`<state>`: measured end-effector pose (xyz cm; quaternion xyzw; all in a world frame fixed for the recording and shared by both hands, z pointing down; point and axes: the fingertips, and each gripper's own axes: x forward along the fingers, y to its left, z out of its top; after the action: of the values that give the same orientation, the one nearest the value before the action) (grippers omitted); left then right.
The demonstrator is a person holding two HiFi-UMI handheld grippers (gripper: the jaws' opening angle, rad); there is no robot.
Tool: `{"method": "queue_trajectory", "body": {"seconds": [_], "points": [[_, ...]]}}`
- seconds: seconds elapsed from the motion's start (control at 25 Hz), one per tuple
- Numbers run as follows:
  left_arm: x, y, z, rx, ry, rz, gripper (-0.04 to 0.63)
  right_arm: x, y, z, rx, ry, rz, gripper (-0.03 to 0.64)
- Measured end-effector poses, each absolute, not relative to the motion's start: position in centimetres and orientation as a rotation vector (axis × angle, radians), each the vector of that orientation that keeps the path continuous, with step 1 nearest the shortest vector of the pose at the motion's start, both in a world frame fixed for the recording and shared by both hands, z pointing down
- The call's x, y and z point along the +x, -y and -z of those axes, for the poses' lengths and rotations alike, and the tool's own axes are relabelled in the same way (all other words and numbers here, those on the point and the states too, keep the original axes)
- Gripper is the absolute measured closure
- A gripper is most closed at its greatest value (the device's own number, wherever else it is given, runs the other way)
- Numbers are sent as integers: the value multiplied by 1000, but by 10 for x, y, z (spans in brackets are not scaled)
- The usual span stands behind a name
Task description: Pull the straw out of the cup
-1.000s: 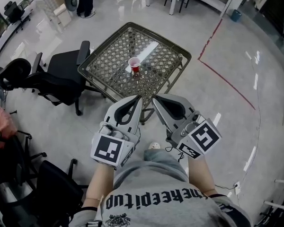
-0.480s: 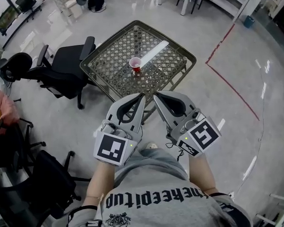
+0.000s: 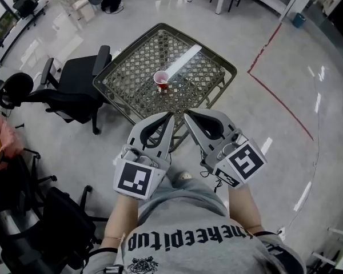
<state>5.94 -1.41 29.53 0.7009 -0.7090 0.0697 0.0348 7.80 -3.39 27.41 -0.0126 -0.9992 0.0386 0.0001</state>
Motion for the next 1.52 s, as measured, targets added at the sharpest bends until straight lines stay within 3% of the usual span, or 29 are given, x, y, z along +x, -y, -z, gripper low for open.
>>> {"method": "queue_trajectory", "body": {"seconds": [0.84, 1.52], "points": [[-48, 61, -301, 2312, 1953, -213, 574, -21, 82, -274, 253, 3088, -163, 617], [-93, 89, -323, 2437, 1747, -252, 558, -52, 106, -282, 516, 3033, -206, 615]]}}
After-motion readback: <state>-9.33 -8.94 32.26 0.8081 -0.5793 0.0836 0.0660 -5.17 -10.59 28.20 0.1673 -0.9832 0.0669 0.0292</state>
